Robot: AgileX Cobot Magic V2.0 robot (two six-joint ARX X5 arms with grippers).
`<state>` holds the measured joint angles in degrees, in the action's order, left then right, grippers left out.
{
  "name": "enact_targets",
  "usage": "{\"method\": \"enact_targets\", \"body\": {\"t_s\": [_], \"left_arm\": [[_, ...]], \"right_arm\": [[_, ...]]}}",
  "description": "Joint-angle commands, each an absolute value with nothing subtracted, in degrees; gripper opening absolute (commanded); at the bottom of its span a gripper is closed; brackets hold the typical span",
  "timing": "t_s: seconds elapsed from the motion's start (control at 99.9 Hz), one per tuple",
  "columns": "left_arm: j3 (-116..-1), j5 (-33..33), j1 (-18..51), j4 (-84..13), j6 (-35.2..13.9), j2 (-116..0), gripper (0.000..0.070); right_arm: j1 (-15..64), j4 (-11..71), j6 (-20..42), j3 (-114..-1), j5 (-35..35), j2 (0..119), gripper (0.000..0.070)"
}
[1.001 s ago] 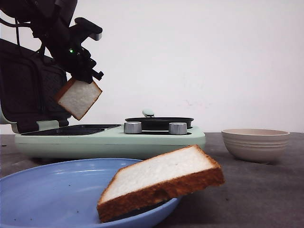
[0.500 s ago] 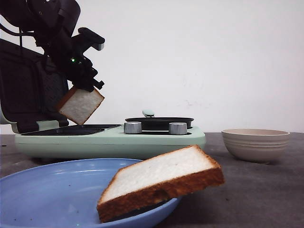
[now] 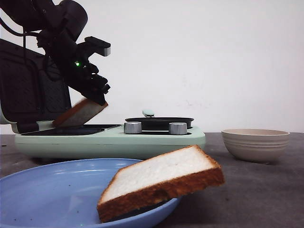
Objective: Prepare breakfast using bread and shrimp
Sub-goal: 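Lower the bread onto the farther sandwich plate and open the left gripper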
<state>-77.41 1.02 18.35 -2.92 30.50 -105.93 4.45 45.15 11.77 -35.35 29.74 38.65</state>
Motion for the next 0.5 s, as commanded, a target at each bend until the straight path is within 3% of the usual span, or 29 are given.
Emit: {"method": "enact_targets", "body": {"t_s": [0.0, 0.28, 0.49], "left_arm": [[-78.8, -0.4, 18.9, -3.1, 28.8, -107.3, 0.0238], [-78.9, -2.9, 20.1, -3.0, 26.9, -107.3, 0.0244], [-80.6, -3.7, 20.5, -3.7, 20.8, -106.5, 0.0243]], "right_arm": [[4.5, 44.9, 10.9, -36.0, 29.5, 38.9, 0.026], [4.5, 44.9, 10.9, -36.0, 29.5, 38.9, 0.026], [4.5, 44.9, 10.9, -36.0, 29.5, 38.9, 0.026]]}}
